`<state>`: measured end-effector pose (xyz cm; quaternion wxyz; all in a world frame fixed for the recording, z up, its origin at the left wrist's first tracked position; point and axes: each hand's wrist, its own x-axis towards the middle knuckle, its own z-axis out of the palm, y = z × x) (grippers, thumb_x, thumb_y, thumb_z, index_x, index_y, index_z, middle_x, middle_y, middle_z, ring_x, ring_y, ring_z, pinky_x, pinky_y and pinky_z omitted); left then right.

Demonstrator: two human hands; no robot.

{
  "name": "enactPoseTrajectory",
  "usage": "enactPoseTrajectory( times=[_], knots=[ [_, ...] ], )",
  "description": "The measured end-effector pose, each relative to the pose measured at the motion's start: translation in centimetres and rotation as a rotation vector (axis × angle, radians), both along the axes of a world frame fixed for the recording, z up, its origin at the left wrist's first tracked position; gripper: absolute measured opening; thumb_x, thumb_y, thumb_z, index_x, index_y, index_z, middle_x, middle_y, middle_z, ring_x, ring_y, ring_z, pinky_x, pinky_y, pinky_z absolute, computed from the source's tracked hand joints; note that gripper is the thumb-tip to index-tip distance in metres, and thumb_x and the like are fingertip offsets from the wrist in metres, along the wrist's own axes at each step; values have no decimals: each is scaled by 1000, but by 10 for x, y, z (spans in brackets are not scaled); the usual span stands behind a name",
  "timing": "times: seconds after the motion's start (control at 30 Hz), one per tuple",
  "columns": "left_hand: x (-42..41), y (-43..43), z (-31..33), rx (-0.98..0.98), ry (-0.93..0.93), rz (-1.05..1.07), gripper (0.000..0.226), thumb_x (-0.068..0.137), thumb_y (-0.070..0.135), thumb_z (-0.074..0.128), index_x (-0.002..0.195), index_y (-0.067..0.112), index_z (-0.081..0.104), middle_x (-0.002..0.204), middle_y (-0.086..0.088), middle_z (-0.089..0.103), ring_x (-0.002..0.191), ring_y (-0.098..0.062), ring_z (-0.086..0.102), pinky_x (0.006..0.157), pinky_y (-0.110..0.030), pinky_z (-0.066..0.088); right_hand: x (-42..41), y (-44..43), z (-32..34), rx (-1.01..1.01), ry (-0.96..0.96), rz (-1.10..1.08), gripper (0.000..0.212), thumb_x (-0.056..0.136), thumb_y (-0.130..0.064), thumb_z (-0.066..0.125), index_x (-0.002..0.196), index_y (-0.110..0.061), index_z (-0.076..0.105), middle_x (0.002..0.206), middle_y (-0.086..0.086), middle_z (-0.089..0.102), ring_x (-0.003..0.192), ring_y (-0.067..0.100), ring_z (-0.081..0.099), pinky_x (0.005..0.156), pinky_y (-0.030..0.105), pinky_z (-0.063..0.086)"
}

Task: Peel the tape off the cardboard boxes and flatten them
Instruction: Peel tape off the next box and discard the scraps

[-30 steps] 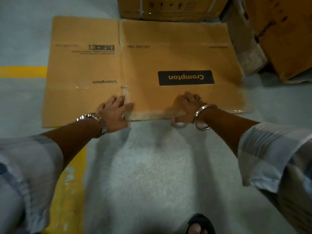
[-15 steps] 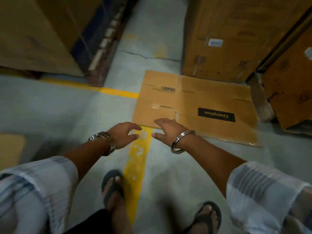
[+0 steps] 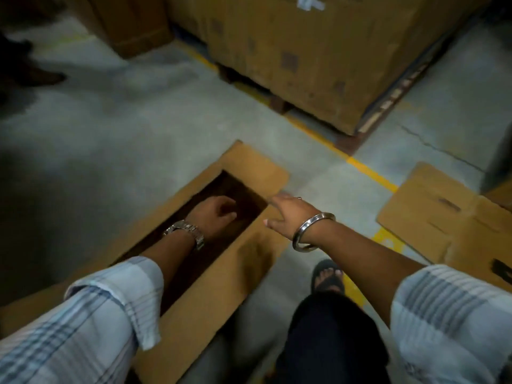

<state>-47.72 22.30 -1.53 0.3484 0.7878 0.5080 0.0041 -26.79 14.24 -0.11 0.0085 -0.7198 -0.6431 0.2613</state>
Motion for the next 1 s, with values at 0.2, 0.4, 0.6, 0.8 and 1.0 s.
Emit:
enactPoseTrajectory(
  times=[0.2,0.4,0.6,0.8,1.0],
  knots=[
    [-101,-46,-107,-273,156,103,97,78,59,72,156,23,27,154,-8,40,139,-29,45,112,-41,41,-97,2,-56,-240,-26,185,73,93,-48,58,155,-24,28,158,7,38,141,31,40,111,47,41],
    [-106,-102,-174,-311,416,121,128,66,62,80,159,26,0,153,-8,39,136,-34,43,106,-53,42,-107,-9,-66,-324,-88,304,76,93,-47,61,156,-25,24,159,7,35,140,33,41,110,47,42],
    [-107,-89,-181,-65,378,196,32,93,41,61,121,25,59,113,-6,69,104,-29,65,81,-39,56,-90,-19,-62,-389,-167,291,74,91,-48,65,152,-21,32,149,9,48,130,32,51,102,46,49],
    [-94,-69,-136,40,139,323,18,97,29,60,115,26,64,101,0,70,91,-22,66,69,-32,50,-87,-21,-45,-317,-84,162,80,91,-47,66,156,-26,25,158,8,38,138,31,45,108,45,45],
    [-56,-45,-60,33,-253,310,38,93,28,70,129,17,62,116,-4,71,104,-25,69,87,-44,58,-49,-30,5,-61,112,-256,80,92,-44,67,156,-26,23,155,10,40,136,31,45,108,40,42]
  ],
)
